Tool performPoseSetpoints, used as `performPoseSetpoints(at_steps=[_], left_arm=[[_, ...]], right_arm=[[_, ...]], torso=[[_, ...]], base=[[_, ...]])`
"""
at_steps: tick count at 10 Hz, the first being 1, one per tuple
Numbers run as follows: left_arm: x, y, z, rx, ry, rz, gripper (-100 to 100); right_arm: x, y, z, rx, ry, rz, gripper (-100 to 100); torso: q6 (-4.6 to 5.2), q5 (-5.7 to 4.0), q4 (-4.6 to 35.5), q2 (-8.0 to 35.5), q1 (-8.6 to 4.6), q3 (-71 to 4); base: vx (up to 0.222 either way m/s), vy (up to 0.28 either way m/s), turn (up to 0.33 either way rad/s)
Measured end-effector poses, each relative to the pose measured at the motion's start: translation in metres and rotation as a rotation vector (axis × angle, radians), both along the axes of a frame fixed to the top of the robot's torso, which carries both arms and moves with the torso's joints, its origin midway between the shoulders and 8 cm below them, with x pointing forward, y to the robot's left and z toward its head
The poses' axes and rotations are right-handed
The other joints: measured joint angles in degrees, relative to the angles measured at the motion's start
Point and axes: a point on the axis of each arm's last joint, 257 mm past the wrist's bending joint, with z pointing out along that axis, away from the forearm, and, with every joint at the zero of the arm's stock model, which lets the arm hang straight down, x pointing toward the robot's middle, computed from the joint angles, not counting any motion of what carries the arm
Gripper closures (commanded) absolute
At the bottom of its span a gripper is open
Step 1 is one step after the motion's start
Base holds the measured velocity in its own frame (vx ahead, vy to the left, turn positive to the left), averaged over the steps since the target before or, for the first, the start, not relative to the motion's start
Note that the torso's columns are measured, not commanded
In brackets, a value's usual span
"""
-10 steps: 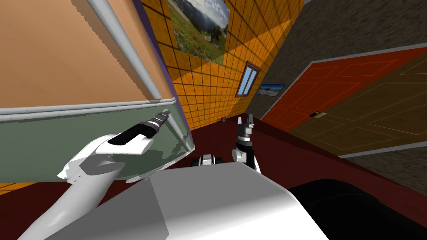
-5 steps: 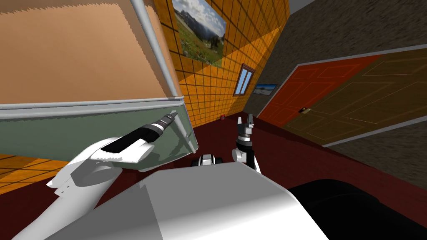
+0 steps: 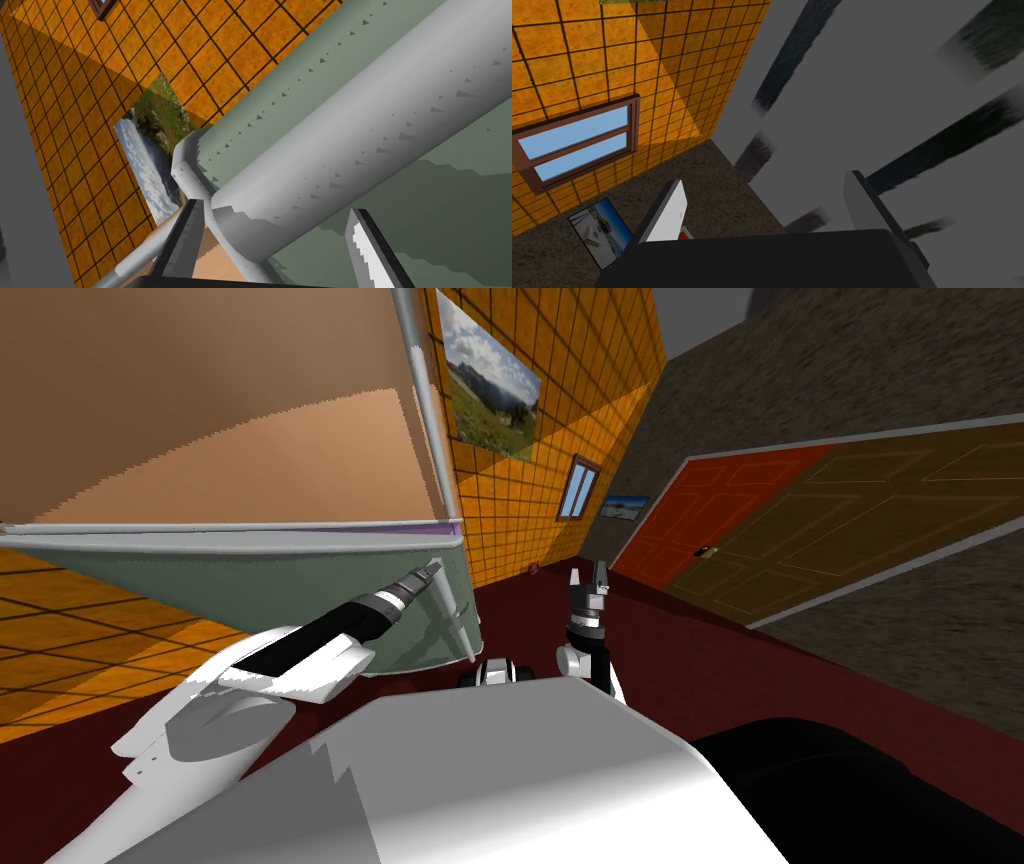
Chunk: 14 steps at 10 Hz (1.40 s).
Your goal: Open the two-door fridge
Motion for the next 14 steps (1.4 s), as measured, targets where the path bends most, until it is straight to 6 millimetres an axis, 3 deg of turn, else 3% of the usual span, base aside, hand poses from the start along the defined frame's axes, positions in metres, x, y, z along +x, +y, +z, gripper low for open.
performPoseSetpoints(at_steps=[8,14], left_arm=[[-0.01,-0.045,0.003,-0.002,-0.004,-0.149,100],[-0.02,-0.075,0.003,0.0,0.001,-0.256,100]], right_arm=[[0.0,0.0,0.0,0.0,0.0,0.0,0],[0.0,0.0,0.0,0.0,0.0,0.0,0]], torso=[[0.05,0.24,0.0,0.6,0.59,0.4],[0.17,0.07,-0.1,0.3,0.0,0.2]], base=[[-0.247,0.16,-0.113],[-0.245,0.14,-0.082]])
